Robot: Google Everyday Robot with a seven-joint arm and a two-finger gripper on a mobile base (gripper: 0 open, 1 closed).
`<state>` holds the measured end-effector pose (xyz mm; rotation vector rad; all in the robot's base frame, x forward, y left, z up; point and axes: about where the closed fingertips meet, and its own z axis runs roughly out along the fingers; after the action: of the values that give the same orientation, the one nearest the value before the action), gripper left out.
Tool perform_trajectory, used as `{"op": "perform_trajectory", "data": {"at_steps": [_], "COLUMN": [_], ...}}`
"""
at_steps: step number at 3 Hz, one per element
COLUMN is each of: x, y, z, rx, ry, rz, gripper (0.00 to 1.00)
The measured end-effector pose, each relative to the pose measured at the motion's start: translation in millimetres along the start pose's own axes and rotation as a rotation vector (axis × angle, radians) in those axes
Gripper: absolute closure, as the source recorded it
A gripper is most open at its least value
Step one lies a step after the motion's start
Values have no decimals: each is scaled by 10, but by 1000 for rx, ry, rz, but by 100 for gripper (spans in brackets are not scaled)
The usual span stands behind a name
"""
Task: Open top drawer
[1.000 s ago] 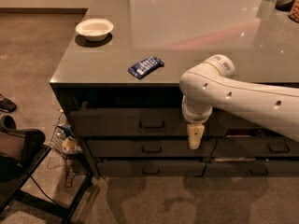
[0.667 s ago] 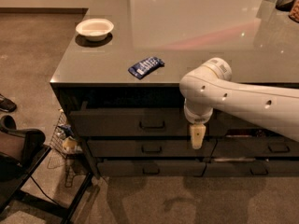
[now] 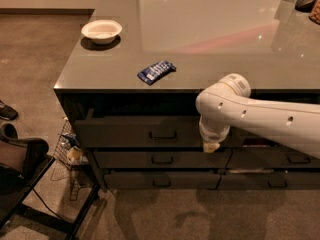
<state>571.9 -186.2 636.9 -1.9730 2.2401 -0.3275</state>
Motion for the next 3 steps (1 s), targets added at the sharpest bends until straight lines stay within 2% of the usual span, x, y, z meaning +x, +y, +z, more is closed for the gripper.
{"op": "perform_trajectory", "data": {"at_steps": [1, 2, 3], "x": [49, 83, 85], "y": [221, 436, 456], "z": [-98, -365, -369], "rx": [-19, -18, -18], "ry": [-9, -5, -5], "rz": [55, 85, 85], "gripper": [77, 99, 100]}}
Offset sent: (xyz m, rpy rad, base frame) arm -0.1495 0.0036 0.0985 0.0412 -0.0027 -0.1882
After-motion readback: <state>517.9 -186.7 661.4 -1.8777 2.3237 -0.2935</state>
